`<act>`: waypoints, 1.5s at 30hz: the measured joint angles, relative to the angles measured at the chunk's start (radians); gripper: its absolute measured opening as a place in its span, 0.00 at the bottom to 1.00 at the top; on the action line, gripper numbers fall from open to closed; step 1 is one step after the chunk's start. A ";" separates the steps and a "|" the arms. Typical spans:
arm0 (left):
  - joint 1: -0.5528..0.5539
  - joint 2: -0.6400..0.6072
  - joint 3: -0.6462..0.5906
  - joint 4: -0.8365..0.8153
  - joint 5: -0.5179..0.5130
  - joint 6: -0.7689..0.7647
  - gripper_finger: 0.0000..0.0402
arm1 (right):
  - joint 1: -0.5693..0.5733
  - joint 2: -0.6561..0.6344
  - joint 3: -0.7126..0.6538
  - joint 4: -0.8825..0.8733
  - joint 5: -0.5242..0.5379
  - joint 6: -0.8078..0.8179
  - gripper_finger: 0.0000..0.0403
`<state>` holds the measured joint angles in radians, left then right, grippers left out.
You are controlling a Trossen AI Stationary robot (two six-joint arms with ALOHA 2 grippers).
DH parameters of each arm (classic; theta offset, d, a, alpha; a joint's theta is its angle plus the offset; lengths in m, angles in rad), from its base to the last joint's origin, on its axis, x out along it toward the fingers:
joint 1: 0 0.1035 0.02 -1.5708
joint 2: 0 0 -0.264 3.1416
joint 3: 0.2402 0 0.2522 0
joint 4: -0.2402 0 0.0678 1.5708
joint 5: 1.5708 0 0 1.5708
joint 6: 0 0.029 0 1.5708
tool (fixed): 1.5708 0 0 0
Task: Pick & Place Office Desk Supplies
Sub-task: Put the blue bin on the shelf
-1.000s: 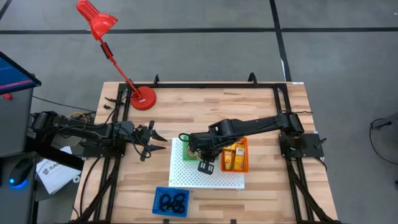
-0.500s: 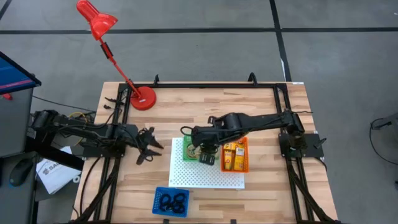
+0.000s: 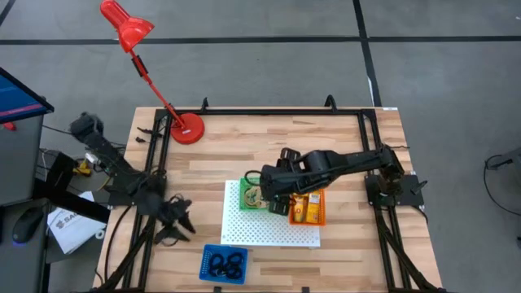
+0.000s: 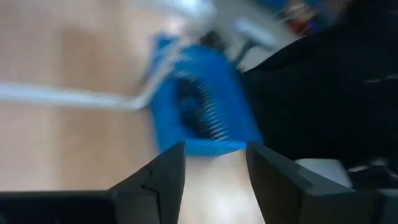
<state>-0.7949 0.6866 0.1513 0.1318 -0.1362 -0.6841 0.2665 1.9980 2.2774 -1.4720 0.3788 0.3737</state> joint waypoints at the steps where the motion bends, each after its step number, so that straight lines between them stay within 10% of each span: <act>1: -0.061 0.015 0.000 0.058 -0.044 -0.003 0.40 | 0.009 0.000 0.000 0.003 0.014 -0.003 0.62; 7: -0.326 0.188 0.148 0.187 -0.345 0.247 0.41 | 0.062 0.000 0.000 0.055 0.095 0.001 0.63; 13: -0.313 0.428 0.562 -0.535 -0.541 0.254 0.41 | 0.089 0.000 -0.001 0.082 0.118 0.037 0.63; 17: -0.201 0.589 0.673 -0.828 -0.402 0.054 0.42 | 0.122 0.000 -0.001 0.082 0.140 0.075 0.63; 24: -0.111 0.710 0.676 -0.704 -0.137 -0.006 0.49 | 0.189 0.000 -0.001 0.070 0.171 0.105 0.63; 32: -0.164 0.700 0.677 -0.634 -0.122 -0.201 0.52 | 0.298 0.000 -0.001 0.036 0.245 0.198 0.63; 45: -0.139 0.724 0.677 -0.669 -0.165 -0.989 0.52 | 0.397 0.000 -0.001 0.039 0.358 0.308 0.63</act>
<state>-0.9334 1.4104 0.8284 -0.5371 -0.3010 -1.6735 0.6635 1.9984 2.2765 -1.4325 0.7366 0.6817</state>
